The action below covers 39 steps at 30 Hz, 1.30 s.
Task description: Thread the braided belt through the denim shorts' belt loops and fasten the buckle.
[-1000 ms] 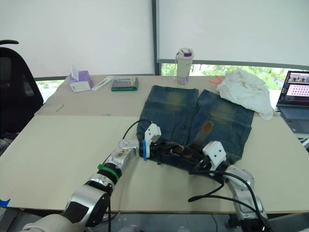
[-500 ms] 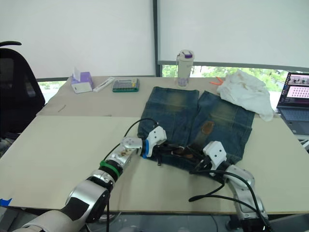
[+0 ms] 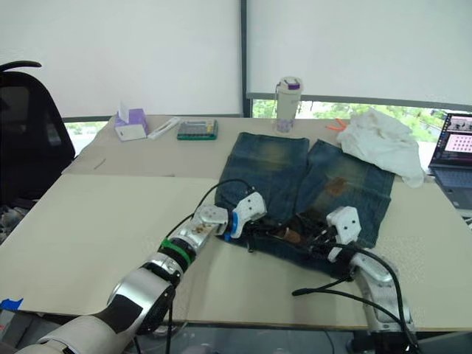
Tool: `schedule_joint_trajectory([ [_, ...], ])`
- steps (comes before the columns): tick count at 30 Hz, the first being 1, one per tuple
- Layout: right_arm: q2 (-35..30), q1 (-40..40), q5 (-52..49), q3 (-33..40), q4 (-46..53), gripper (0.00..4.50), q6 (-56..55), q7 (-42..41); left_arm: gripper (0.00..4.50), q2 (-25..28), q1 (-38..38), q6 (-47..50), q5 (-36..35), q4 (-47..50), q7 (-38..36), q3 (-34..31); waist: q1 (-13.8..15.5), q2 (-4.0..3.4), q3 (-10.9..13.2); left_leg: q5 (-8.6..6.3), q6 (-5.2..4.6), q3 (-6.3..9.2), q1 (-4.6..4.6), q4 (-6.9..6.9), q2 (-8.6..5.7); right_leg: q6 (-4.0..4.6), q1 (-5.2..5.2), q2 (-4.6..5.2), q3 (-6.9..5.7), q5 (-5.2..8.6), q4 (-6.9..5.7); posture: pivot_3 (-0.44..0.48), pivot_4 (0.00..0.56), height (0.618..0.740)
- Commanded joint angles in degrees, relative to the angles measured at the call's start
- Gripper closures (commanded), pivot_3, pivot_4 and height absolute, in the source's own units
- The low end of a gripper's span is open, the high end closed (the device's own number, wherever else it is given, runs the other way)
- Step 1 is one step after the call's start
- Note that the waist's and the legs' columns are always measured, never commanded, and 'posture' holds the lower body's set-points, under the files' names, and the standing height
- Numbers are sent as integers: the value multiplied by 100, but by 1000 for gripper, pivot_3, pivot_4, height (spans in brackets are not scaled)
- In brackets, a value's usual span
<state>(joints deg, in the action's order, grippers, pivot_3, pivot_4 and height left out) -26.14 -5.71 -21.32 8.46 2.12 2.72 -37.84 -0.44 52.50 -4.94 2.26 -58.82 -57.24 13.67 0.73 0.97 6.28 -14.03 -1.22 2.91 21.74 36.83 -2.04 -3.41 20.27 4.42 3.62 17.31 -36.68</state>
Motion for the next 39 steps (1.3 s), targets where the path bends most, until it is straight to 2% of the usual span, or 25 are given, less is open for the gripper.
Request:
schedule_joint_trajectory([
  [1, 27, -5, -282, 446, 568, 4500, 198, 365, 4488, 74, -297, 314, 198, -298, -109, 155, 1, 0, 0, -1, -1, 0, -1, 0, 0, 0, -1, 0, 0, 0, 0, 0, 150, 740],
  [6, 218, 52, -170, 240, 747, 4500, 267, 512, 4488, 15, -362, 526, 93, -224, -191, 56, -5, -1, -1, -1, -1, 1, -2, 0, 0, 0, -2, 0, -1, 0, 0, 0, 150, 740],
  [10, 260, 23, -164, 215, 802, 4500, 290, 545, 4488, 71, -413, 346, 186, -193, -73, 98, -6, -1, -1, -1, -2, 1, -4, 0, 0, -1, -2, -1, -1, 1, 0, 0, 150, 740],
  [16, 235, 56, -157, 146, 813, 4500, 213, 413, 4488, 43, -31, 207, -674, -4, 507, -956, -28, -1, 1, -1, -1, 1, 0, 0, 2, -1, 5, -1, 0, 1, -1, 0, 150, 740],
  [20, 213, 75, -163, 137, 787, 4500, 164, 315, 4488, 186, 105, 293, -1011, 224, 438, -1324, -84, -1, 1, -1, -1, 1, 6, 0, 4, -1, 16, -4, 0, 0, -5, 0, 150, 740],
  [28, 143, 83, -59, 75, 680, 4500, 30, 93, 4488, 306, -176, 329, -1110, 1055, -103, -1175, -91, -3, 1, -1, -1, 3, 10, -1, 1, -1, 16, 0, 0, 0, -7, 0, 150, 740],
  [35, 58, -56, 274, -201, 517, 4500, -180, -130, 4488, -191, -359, 1060, -1738, 2492, -573, -1016, -98, -3, 1, -1, -1, 2, 16, 0, 3, -1, 17, -1, 0, 0, -2, 0, 150, 740],
  [39, 49, -164, 424, -345, 444, 4500, -257, -221, 3337, -322, -493, 1611, -1956, 3072, -691, -808, -131, -5, 0, -1, -1, 2, 12, 0, 6, -1, 15, -3, 2, 0, -2, 0, 150, 740],
])
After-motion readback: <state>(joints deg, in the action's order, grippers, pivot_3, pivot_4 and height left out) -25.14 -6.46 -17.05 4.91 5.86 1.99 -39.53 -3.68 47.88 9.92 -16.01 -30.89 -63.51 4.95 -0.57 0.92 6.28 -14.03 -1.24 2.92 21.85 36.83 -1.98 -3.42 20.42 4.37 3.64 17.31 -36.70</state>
